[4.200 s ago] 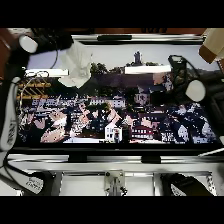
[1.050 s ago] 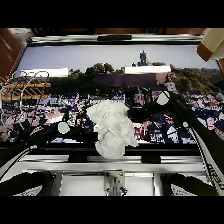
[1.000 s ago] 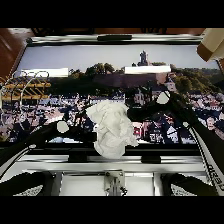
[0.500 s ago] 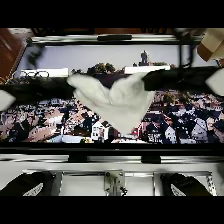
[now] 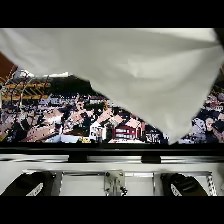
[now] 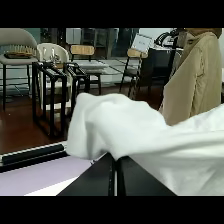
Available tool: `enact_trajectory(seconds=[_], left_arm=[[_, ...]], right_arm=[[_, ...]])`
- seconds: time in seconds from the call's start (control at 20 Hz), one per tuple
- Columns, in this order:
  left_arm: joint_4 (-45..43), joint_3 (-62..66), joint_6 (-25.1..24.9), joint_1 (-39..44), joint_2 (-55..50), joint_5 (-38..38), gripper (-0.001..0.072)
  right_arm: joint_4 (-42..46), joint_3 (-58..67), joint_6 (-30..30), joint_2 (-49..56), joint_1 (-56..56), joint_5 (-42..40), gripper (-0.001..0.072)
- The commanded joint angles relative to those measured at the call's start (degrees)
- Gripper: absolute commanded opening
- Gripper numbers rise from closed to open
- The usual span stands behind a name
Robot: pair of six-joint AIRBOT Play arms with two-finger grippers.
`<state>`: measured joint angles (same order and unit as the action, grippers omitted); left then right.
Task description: Fold the shirts.
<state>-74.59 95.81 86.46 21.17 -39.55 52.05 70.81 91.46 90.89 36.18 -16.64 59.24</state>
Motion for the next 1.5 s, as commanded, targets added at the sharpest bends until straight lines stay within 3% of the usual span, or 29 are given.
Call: enact_trajectory(seconds=[0.0,0.2,0.3,0.45,0.55,0.7,0.8,0.9,1.05,1.1,1.15,1.2,1.25,1.3,1.4,1.45], left_arm=[[-4.96,0.52,1.99,-0.07,0.5,8.83,0.0031],[-14.32,-7.3,4.48,-0.07,-0.81,15.74,0.0031],[-14.29,-15.23,6.12,-0.07,-1.92,16.57,0.0031],[-12.24,-29.27,9.94,-0.07,-6.34,13.66,0.0031],[-12.04,-35.85,12.37,-0.09,-11.67,4.63,0.0031],[-11.21,-35.19,15.45,-0.81,-23.26,-9.7,0.0031],[-6.64,-31.04,15.87,-3.02,-31.26,-13.16,0.0031],[-1.42,-26.47,15.85,-5.64,-37.88,-14.05,0.0032],[10.95,-23.47,15.87,-8.66,-44.22,-13.92,0.0035],[14.78,-23.47,15.87,-9.18,-45.38,-13.53,0.007],[17.64,-23.47,15.85,-9.51,-46.16,-12.76,0.0186],[18.58,-23.47,15.85,-9.92,-46.23,-11.87,0.0377],[18.91,-23.1,15.85,-10.99,-45.83,-9.86,0.0551],[18.95,-21.79,15.8,-12.72,-45.44,-5.62,0.0606],[18.93,-17.9,11.91,-16.98,-45.16,6.58,0.0607],[18.71,-15.89,7.02,-19.5,-45.16,15.17,0.0607]], right_arm=[[2.4,0.48,2.4,-2.16,0.04,7.5,0.0071],[5.38,-3.34,4.48,2.54,0.04,30.95,0.0071],[5.97,-12.09,3.52,4.02,0.02,33.16,0.0071],[5.64,-28.52,2.1,6.91,0.02,19.69,0.0071],[3.48,-37.31,5.03,12.33,0.02,6.21,0.0071],[-2.69,-40.46,8.0,25.24,0.04,-11.67,0.0071],[-10.49,-40.46,7.93,32.3,0.04,-20.79,0.0071],[-17.16,-40.46,7.91,36.96,0.02,-27.1,0.0071],[-21.09,-40.46,7.87,40.44,0.04,-29.77,0.0096],[-20.96,-40.46,7.82,40.54,0.04,-29.62,0.0096],[-21.44,-40.44,7.85,40.13,0.2,-29.7,0.0098],[-22.36,-40.13,7.82,39.17,1.18,-29.03,0.0166],[-22.67,-39.26,7.78,37.77,2.78,-27.39,0.0463],[-22.47,-38.01,7.06,36.13,4.74,-24.72,0.0541],[-22.27,-34.84,2.58,31.65,10.29,-15.85,0.0541],[-22.1,-33.35,0.59,28.83,13.77,-10.16,0.0541]])
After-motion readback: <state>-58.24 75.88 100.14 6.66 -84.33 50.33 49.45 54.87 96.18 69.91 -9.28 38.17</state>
